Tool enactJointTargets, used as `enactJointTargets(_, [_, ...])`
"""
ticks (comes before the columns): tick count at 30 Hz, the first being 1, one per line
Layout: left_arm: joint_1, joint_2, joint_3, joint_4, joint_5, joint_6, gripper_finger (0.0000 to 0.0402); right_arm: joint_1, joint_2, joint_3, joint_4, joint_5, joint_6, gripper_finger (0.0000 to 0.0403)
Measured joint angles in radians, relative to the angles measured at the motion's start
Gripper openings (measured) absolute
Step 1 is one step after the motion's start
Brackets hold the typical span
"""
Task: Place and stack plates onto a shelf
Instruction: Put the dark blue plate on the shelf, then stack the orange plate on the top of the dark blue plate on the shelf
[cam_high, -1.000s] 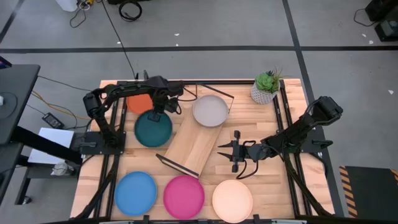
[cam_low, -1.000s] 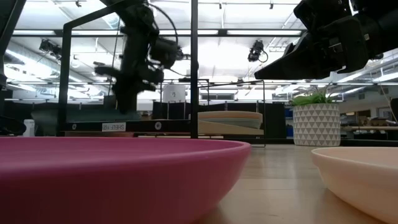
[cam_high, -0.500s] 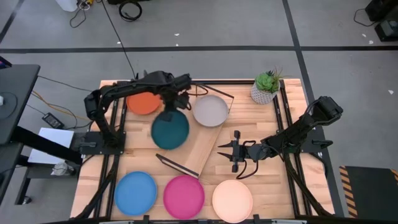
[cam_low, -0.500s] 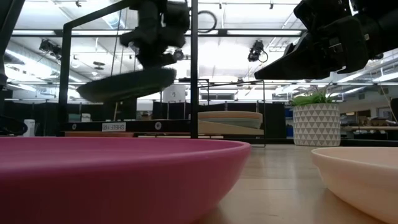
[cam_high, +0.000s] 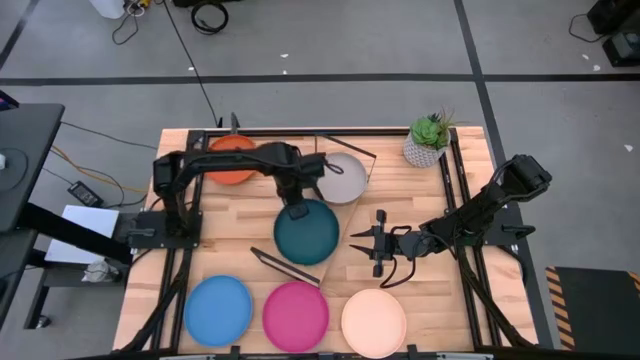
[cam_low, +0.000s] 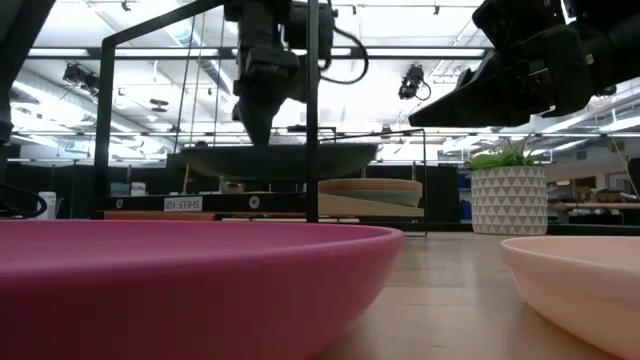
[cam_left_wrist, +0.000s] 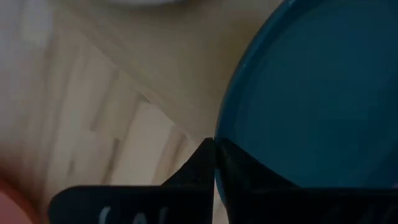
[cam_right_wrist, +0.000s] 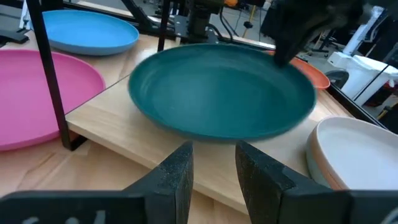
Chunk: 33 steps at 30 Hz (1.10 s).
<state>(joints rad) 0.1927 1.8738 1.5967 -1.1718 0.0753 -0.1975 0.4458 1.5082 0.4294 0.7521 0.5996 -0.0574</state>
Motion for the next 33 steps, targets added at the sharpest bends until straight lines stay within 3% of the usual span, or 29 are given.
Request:
enactJointTargets(6, [-0.043,0.056,0.0,-0.027,-0.008,-0.053,0.0021,0.0,0.0,0.0,-0.002,-0.011,0.001,0.0125])
enactJointTargets(16, [-0.061,0.045,0.0,-0.031,-0.072,-0.016,0.0083,0.0,0.0,0.0,-0.004,-0.017,0.001,0.0125])
enactJointTargets(20, [-0.061,0.01,-0.005,-0.087,-0.211,0.052,0.011,0.0,0.0,0.0,-0.005,-0.017,0.002,0.0125])
enactJointTargets(23, [-0.041,-0.086,-0.074,-0.004,-0.315,0.071,0.0115,0.001,0.0,0.0,-0.006,-0.031,0.015,0.0125])
enactJointTargets(33, [0.226,-0.361,-0.499,0.273,-0.262,-0.053,0.0116,0.025,0.0,0.0,0.007,-0.028,0.014,0.0125])
